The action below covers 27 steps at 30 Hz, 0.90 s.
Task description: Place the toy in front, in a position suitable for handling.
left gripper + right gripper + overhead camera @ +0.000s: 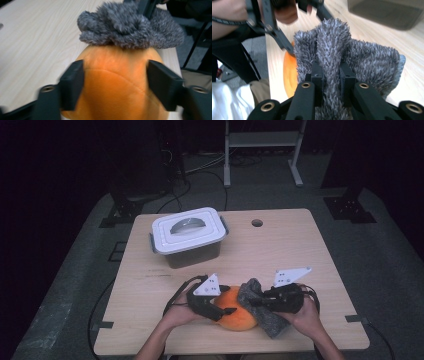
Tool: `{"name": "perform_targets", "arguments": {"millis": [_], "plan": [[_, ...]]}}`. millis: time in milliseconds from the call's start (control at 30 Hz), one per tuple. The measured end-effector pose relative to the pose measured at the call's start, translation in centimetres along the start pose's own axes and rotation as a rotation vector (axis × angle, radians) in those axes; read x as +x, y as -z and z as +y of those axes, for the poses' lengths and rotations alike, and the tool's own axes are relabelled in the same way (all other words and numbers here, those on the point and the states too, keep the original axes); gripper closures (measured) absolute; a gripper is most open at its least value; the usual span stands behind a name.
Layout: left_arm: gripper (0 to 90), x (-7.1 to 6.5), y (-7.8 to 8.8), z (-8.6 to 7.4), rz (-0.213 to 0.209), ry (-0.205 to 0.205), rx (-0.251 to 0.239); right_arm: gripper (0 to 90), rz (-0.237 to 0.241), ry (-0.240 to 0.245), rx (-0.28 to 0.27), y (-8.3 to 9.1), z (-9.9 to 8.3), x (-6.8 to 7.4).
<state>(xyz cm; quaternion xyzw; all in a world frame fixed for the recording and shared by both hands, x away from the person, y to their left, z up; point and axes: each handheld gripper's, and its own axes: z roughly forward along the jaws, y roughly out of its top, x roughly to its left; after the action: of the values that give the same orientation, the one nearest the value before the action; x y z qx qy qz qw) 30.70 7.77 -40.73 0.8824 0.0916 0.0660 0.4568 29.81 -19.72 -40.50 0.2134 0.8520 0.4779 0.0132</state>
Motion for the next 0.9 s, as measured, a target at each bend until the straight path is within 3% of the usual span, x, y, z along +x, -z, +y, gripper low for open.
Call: {"name": "perform_targets", "arguments": {"millis": [100, 167, 267, 333, 433, 567, 633, 700, 800, 900], "plan": [[11.1, 0.2, -0.3, -0.1, 0.007, 0.030, 0.025, 77.3, 0.019, -0.006, 0.012, 0.0, -0.5, -0.2], [10.7, 0.5, -0.6, -0.4, -0.019, 0.058, 0.041, 77.3, 0.027, -0.003, 0.020, 0.2, -0.7, -0.3], [17.0, 0.3, -0.6, -0.8, -0.028, 0.042, 0.050, 77.3, 0.017, -0.009, 0.048, 0.4, -1.1, -0.5], [25.9, 0.2, -0.5, -0.9, -0.018, 0.029, 0.044, 77.3, 0.014, -0.022, 0.058, 0.7, -1.4, -0.8], [36.3, 0.0, -0.3, -0.7, 0.007, 0.014, 0.026, 77.4, -0.004, -0.015, 0.037, 1.0, -0.8, -0.4], [41.0, -0.7, -0.2, 0.4, 0.044, -0.020, -0.007, 77.4, -0.017, 0.022, -0.025, 0.9, 0.8, 0.6], [41.8, -1.1, -0.3, 0.6, 0.082, -0.049, -0.015, 77.4, -0.026, 0.035, -0.036, 0.7, 1.4, 1.0], [41.6, -1.0, -0.3, 0.6, 0.086, -0.047, -0.006, 77.4, -0.036, 0.043, -0.020, 0.4, 1.4, 1.0], [37.0, -0.8, -0.4, 0.2, 0.057, -0.024, -0.008, 77.4, -0.012, 0.019, -0.008, 0.2, 0.7, 0.5], [20.0, -0.5, -0.3, 0.2, 0.046, -0.003, -0.003, 77.4, 0.003, 0.011, 0.012, 0.1, 0.1, 0.2]]}}
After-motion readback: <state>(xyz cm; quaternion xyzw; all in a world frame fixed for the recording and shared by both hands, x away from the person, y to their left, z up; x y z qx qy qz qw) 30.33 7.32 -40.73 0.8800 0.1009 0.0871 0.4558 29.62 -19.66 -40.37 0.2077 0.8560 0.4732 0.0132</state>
